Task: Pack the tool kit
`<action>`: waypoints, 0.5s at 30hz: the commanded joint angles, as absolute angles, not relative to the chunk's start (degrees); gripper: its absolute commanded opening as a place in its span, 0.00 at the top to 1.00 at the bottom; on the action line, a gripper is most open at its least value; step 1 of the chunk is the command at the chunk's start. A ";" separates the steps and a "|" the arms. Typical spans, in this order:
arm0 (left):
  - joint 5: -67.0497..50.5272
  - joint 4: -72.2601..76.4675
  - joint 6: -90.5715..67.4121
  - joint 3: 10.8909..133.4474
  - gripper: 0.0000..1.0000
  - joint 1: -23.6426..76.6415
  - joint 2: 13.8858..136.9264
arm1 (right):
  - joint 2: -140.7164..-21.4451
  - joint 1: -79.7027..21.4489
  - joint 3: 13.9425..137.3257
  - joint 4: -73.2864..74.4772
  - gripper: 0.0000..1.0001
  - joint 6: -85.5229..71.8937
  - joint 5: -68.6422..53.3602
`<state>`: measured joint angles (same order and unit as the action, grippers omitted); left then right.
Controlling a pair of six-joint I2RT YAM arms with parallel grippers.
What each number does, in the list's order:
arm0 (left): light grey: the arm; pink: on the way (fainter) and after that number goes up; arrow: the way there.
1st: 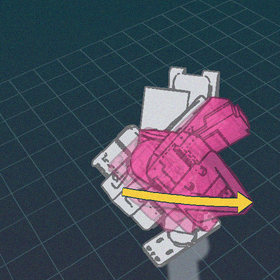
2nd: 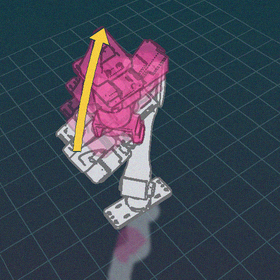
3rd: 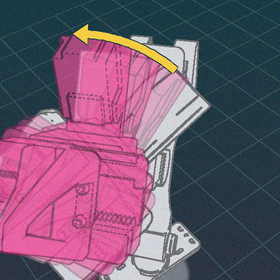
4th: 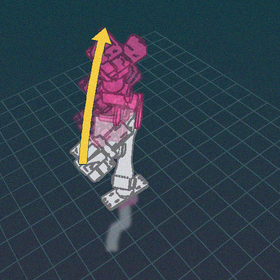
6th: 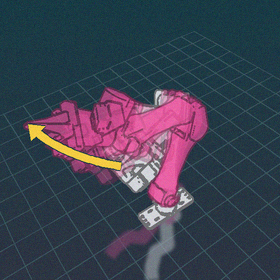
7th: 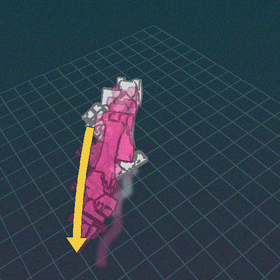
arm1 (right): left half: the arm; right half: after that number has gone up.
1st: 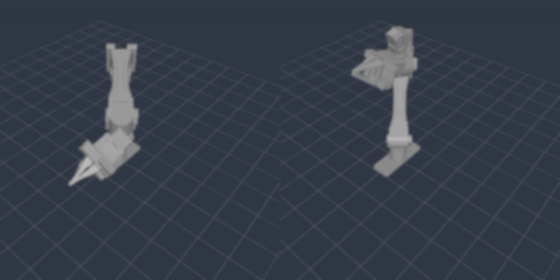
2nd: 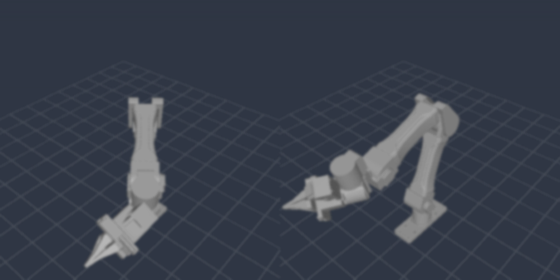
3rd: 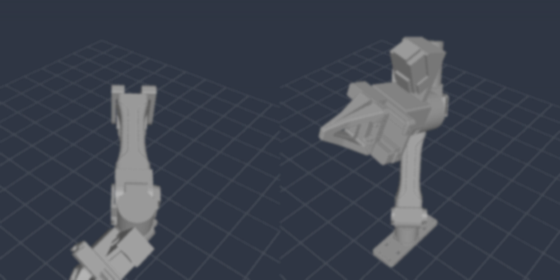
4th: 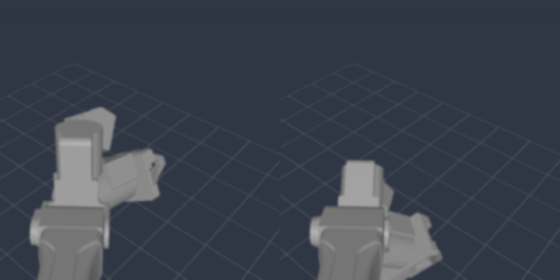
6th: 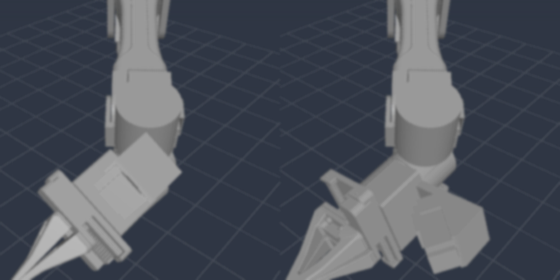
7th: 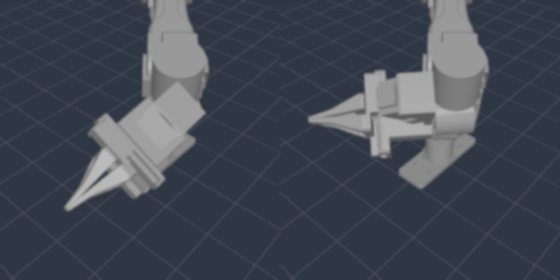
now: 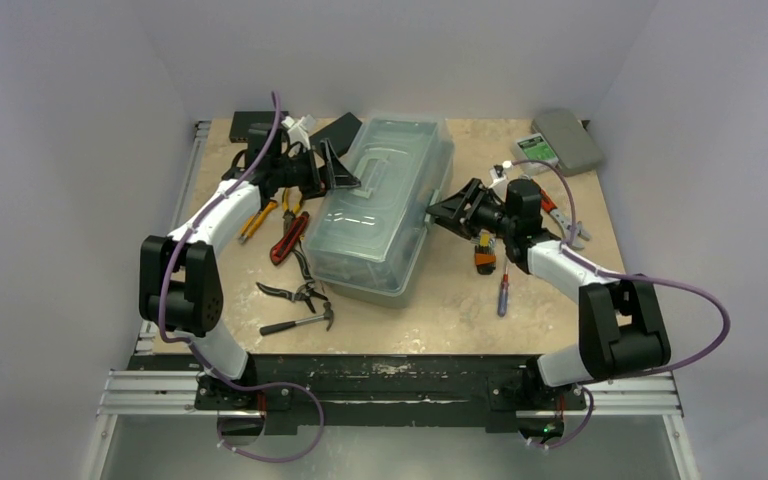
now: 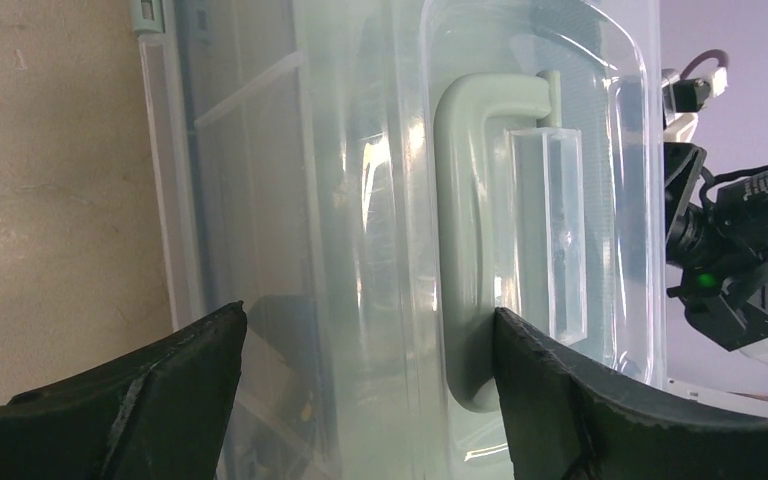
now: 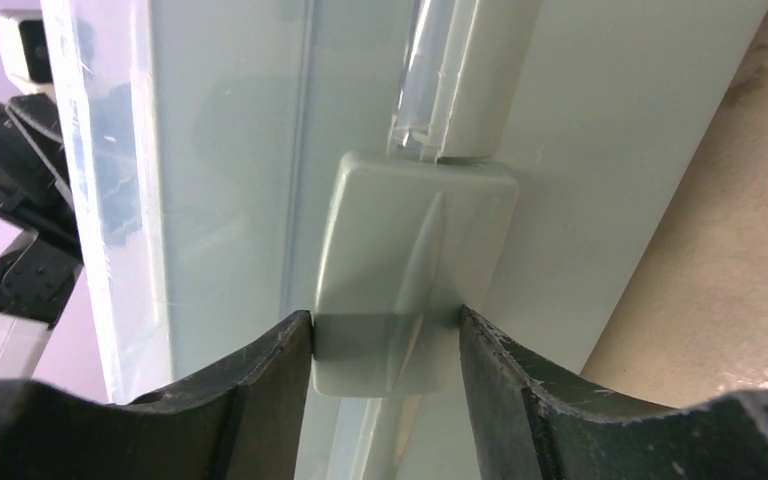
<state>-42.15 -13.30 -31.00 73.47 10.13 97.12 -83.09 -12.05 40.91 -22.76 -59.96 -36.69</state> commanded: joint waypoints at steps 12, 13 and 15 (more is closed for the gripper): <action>-33.08 -22.37 -28.21 69.79 0.52 11.78 101.68 | -78.75 -13.66 48.77 -8.32 0.63 -50.56 -26.36; -33.03 -22.38 -28.18 69.83 0.52 11.78 101.69 | -78.55 -13.73 49.20 -7.28 0.63 -50.01 -25.83; -33.02 -22.41 -28.19 69.87 0.52 11.78 101.75 | -78.18 -13.88 49.99 -5.29 0.63 -48.93 -24.37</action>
